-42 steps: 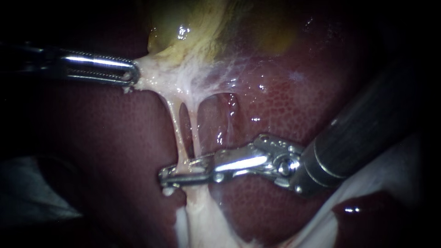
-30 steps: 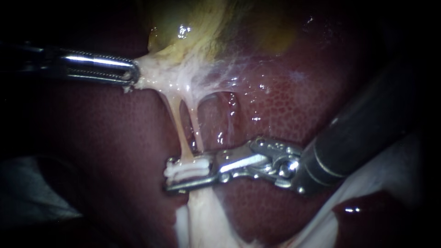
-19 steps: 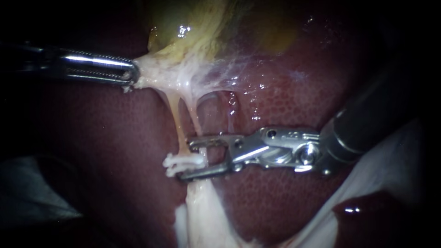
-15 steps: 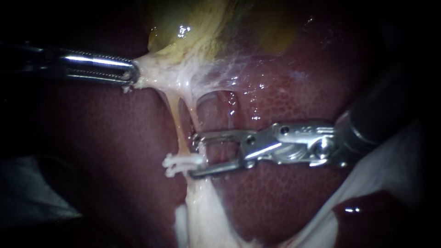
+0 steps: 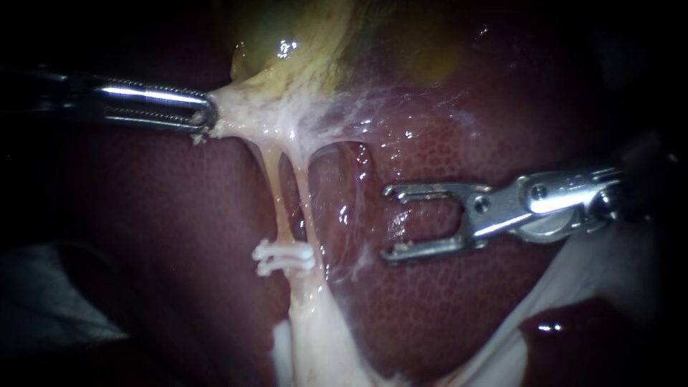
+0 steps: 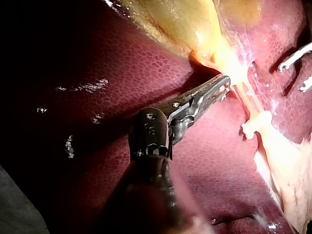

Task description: Going back second clip left tube

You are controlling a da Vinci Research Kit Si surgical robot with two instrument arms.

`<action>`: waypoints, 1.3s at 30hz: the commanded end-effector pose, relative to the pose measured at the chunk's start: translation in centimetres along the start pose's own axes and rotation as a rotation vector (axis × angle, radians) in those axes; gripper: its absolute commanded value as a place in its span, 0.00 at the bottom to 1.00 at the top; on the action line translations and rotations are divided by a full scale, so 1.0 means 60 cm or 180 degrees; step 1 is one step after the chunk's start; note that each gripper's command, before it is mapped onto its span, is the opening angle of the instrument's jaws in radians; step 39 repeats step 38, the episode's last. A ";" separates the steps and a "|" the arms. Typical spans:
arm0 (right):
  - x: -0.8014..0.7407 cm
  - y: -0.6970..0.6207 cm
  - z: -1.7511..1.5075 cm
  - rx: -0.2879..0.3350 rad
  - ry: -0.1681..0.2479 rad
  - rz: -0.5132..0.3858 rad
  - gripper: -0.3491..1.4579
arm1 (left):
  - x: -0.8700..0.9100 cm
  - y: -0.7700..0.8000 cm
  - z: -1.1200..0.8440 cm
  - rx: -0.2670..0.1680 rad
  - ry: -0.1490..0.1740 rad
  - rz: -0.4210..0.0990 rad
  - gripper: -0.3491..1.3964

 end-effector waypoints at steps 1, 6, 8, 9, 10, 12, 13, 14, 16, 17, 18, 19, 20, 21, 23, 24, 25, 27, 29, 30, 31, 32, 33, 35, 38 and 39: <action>0.0000 -0.0001 -0.0004 -0.0003 -0.0010 -0.0027 0.47 | 0.0000 -0.0001 0.0000 0.0000 0.0000 -0.0001 0.00; 0.0001 -0.0006 -0.0025 0.0023 -0.0103 -0.0085 0.47 | 0.0000 -0.0001 0.0002 0.0002 0.0001 0.0000 0.00; 0.0000 -0.0008 -0.0030 0.0036 -0.0129 -0.0089 0.47 | -0.0002 -0.0003 0.0006 0.0005 0.0003 0.0001 0.00; 0.0000 -0.0009 -0.0033 0.0039 -0.0129 -0.0091 0.47 | -0.0003 -0.0003 0.0008 0.0007 0.0004 0.0003 0.00; -0.0001 -0.0009 -0.0034 0.0040 -0.0129 -0.0091 0.47 | -0.0004 -0.0004 0.0010 0.0010 0.0005 0.0005 0.00; -0.0001 -0.0010 -0.0034 0.0039 -0.0129 -0.0091 0.47 | -0.0011 -0.0008 0.0019 0.0020 0.0010 0.0013 0.00; -0.0001 -0.0009 -0.0034 0.0039 -0.0129 -0.0090 0.47 | -0.0014 -0.0011 0.0023 0.0033 0.0016 0.0018 0.00; -0.0001 -0.0010 -0.0034 0.0039 -0.0129 -0.0091 0.47 | -0.0019 -0.0014 0.0028 0.0030 0.0016 0.0024 0.00; -0.0001 -0.0010 -0.0035 0.0039 -0.0129 -0.0090 0.47 | -0.0027 -0.0020 0.0038 0.0025 0.0004 0.0034 0.00; -0.0001 -0.0010 -0.0035 0.0039 -0.0130 -0.0090 0.47 | -0.0031 -0.0024 0.0044 0.0026 -0.0005 0.0040 0.00; -0.0001 -0.0010 -0.0035 0.0039 -0.0130 -0.0090 0.47 | -0.0035 -0.0027 0.0049 0.0022 -0.0006 0.0045 0.00; -0.0001 -0.0010 -0.0035 0.0038 -0.0130 -0.0090 0.47 | -0.0038 -0.0030 0.0054 0.0021 -0.0017 0.0049 0.00; -0.0001 -0.0010 -0.0035 0.0039 -0.0130 -0.0090 0.47 | -0.0040 -0.0032 0.0057 0.0015 -0.0019 0.0052 0.00; -0.0001 -0.0011 -0.0035 0.0039 -0.0130 -0.0090 0.47 | -0.0041 -0.0035 0.0061 0.0020 -0.0027 0.0074 0.00; -0.0001 -0.0011 -0.0036 0.0040 -0.0129 -0.0091 0.47 | -0.0042 -0.0040 0.0066 0.0013 -0.0030 0.0077 0.00; -0.0001 -0.0012 -0.0036 0.0040 -0.0129 -0.0091 0.47 | -0.0042 -0.0041 0.0068 0.0014 -0.0029 0.0078 0.00; -0.0001 -0.0012 -0.0036 0.0040 -0.0129 -0.0091 0.47 | -0.0043 -0.0042 0.0069 0.0015 -0.0029 0.0078 0.00; -0.0001 -0.0012 -0.0036 0.0040 -0.0129 -0.0091 0.47 | -0.0044 -0.0044 0.0072 0.0021 -0.0036 0.0081 0.00; -0.0001 -0.0012 -0.0037 0.0041 -0.0129 -0.0091 0.47 | -0.0045 -0.0045 0.0074 0.0015 -0.0039 0.0082 0.00; -0.0001 -0.0012 -0.0037 0.0041 -0.0129 -0.0091 0.47 | -0.0046 -0.0045 0.0075 0.0017 -0.0038 0.0083 0.00; -0.0001 -0.0012 -0.0037 0.0041 -0.0129 -0.0091 0.47 | -0.0046 -0.0045 0.0076 0.0009 -0.0041 0.0064 0.00; 0.0000 -0.0012 -0.0038 0.0041 -0.0129 -0.0091 0.47 | -0.0046 -0.0045 0.0076 0.0009 -0.0041 0.0064 0.00; 0.0000 -0.0012 -0.0038 0.0042 -0.0129 -0.0091 0.47 | -0.0046 -0.0045 0.0076 0.0009 -0.0041 0.0064 0.00; 0.0000 -0.0013 -0.0039 0.0043 -0.0129 -0.0091 0.47 | -0.0046 -0.0045 0.0076 0.0009 -0.0041 0.0064 0.00; 0.0001 -0.0013 -0.0040 0.0044 -0.0128 -0.0090 0.47 | -0.0046 -0.0045 0.0076 0.0009 -0.0041 0.0064 0.00; 0.0001 -0.0013 -0.0040 0.0044 -0.0128 -0.0090 0.47 | -0.0046 -0.0045 0.0076 0.0009 -0.0041 0.0064 0.00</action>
